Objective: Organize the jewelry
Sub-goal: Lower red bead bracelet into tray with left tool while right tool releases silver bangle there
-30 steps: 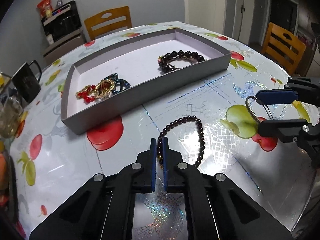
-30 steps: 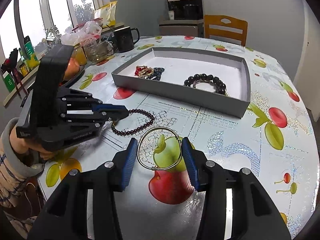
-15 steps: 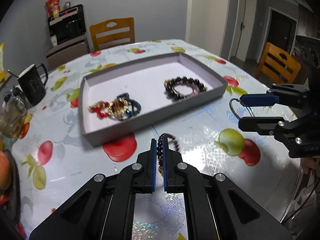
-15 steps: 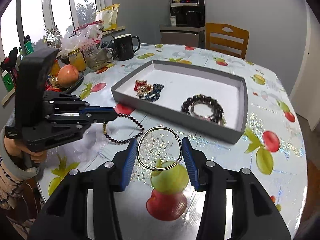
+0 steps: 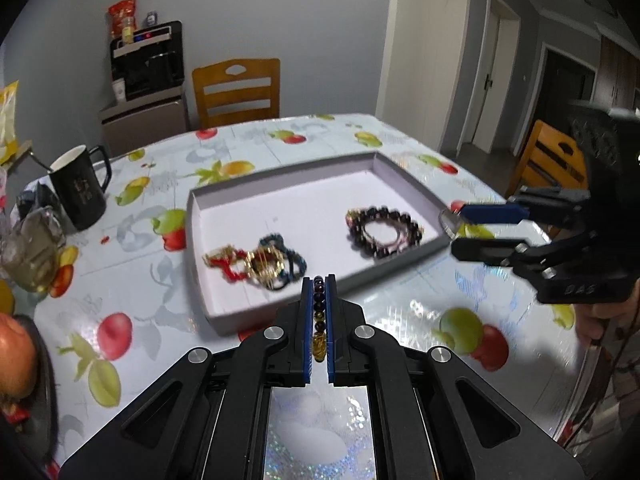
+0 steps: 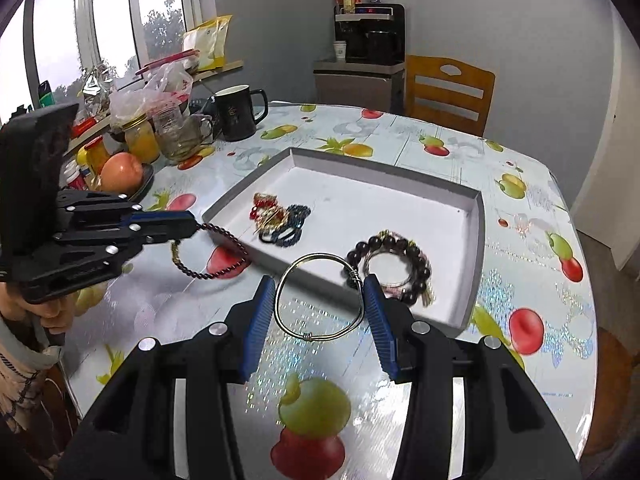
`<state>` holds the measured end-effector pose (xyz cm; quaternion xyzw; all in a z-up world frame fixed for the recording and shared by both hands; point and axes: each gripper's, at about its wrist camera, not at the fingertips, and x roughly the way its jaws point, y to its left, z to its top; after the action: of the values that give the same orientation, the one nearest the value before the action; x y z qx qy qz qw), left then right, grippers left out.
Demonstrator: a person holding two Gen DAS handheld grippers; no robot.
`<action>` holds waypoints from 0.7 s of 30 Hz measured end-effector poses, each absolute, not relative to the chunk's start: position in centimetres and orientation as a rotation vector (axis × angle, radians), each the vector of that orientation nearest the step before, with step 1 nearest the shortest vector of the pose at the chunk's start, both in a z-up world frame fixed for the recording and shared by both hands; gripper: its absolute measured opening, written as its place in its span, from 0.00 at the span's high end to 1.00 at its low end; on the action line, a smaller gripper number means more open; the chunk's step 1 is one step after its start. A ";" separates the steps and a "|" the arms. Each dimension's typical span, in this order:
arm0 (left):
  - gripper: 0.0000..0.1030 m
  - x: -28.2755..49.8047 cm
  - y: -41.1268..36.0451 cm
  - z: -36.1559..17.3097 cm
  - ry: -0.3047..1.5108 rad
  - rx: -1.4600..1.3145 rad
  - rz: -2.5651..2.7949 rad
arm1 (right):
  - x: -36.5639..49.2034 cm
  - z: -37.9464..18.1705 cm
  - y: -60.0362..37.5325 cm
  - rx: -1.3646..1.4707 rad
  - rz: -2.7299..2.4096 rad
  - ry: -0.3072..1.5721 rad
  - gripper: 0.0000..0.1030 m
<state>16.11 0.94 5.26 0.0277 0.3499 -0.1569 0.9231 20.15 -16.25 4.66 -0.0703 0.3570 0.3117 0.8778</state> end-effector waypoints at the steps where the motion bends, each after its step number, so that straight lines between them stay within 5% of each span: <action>1: 0.94 16.3 1.1 5.6 0.713 0.050 -0.321 | 20.5 4.6 -16.1 -0.145 0.649 0.746 0.56; 21: 0.94 22.8 1.0 5.9 0.666 -0.007 -0.284 | 26.2 2.1 -15.3 -0.106 0.582 0.790 0.55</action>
<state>22.76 1.03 5.91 -0.0036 0.3256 -0.1390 0.9353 26.17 -15.34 2.12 -0.0510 0.3791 0.2794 0.8807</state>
